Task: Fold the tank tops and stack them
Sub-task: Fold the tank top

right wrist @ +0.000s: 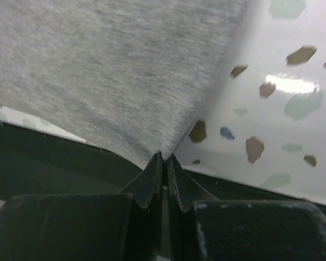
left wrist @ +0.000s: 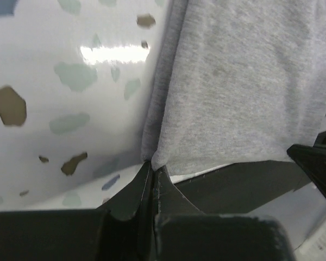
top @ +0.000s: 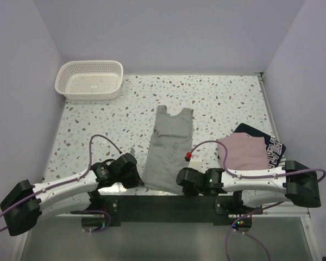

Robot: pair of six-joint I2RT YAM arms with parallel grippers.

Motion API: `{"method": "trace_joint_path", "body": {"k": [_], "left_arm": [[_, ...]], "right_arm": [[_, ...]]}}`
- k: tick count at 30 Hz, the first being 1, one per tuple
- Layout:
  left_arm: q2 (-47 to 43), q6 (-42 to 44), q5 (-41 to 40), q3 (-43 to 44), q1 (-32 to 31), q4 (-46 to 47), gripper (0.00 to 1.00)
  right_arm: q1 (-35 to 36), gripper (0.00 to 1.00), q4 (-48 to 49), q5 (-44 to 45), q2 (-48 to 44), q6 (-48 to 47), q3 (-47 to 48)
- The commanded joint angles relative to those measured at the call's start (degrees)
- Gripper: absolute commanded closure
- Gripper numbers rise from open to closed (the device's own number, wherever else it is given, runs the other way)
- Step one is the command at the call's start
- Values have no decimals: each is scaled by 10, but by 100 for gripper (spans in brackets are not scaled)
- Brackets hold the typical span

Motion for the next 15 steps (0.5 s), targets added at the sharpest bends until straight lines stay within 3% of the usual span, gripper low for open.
{"method": "trace_joint_path", "body": {"k": [1,7,12,15], "left_arm": [[-61,-16,-40,16,-54,-103,100],[-109,-33,-81,96,-87,-181,100],[-70,-9,-139,190,-87,-170,100],[-36,19,-171,234,-79,-146,100]], "right_arm": [[54,100,-84,57,-22,38,35],[83,99,-184,114,-57,53,99],[77,96,-247,177,-68,53,161],[37,97,-253,186,-70,20,183]]}}
